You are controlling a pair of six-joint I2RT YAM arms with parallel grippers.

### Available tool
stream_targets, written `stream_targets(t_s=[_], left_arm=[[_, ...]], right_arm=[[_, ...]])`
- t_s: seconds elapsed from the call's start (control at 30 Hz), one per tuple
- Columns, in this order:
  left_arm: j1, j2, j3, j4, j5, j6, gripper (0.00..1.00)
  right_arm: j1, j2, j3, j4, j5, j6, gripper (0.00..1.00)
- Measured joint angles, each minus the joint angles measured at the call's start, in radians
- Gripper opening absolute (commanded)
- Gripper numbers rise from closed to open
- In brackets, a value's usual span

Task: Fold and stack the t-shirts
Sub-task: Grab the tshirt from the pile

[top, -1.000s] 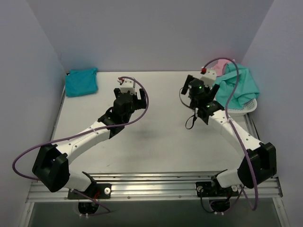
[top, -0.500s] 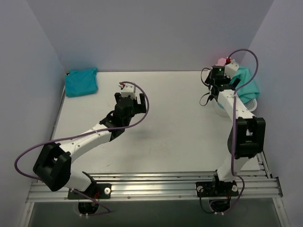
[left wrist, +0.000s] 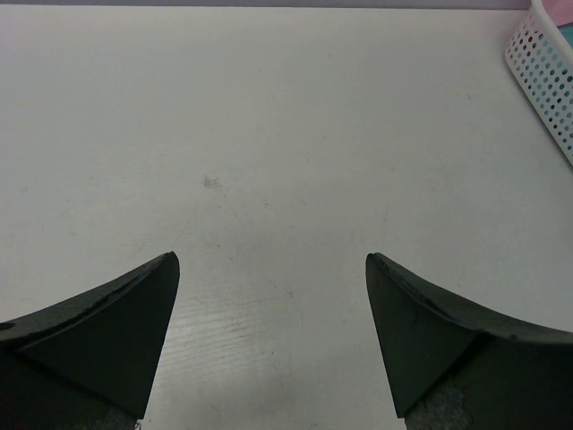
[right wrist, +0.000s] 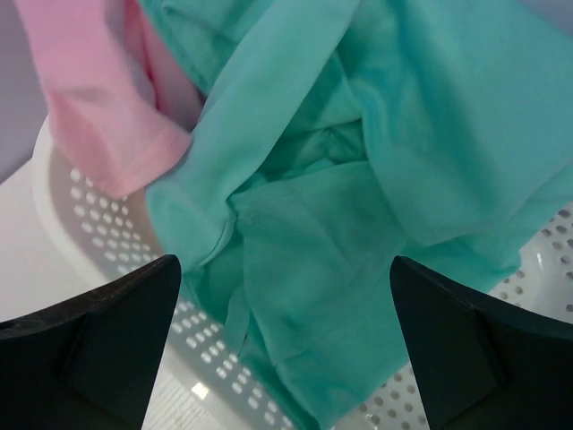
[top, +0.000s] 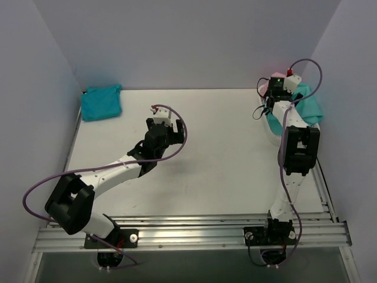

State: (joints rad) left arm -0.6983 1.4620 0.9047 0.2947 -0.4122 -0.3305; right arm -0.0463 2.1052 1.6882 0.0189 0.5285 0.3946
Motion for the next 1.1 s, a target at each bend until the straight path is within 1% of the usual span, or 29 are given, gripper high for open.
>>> stream_targets(t_s=[0.17, 0.33, 0.6, 0.7, 0.87, 1.1], left_arm=[[0.000, 0.013, 0.000, 0.006, 0.009, -0.005, 0.94], [0.000, 0.018, 0.000, 0.013, 0.013, -0.006, 0.94], [0.000, 0.061, 0.000, 0.018, 0.016, -0.006, 0.94], [0.000, 0.076, 0.000, 0.020, 0.015, -0.006, 0.94], [0.000, 0.095, 0.000, 0.025, 0.008, -0.006, 0.94], [0.000, 0.117, 0.000, 0.032, 0.008, -0.006, 0.94]], right_arm=[[-0.062, 0.008, 0.044, 0.011, 0.015, -0.005, 0.93], [-0.104, 0.059, 0.080, 0.037, 0.014, -0.003, 0.92], [-0.105, 0.206, 0.148, 0.043, -0.022, 0.010, 0.91], [-0.103, 0.232, 0.166, 0.045, -0.039, 0.021, 0.91], [-0.099, 0.220, 0.158, 0.066, -0.053, 0.037, 0.91], [-0.085, 0.126, 0.120, 0.072, -0.059, 0.053, 0.91]])
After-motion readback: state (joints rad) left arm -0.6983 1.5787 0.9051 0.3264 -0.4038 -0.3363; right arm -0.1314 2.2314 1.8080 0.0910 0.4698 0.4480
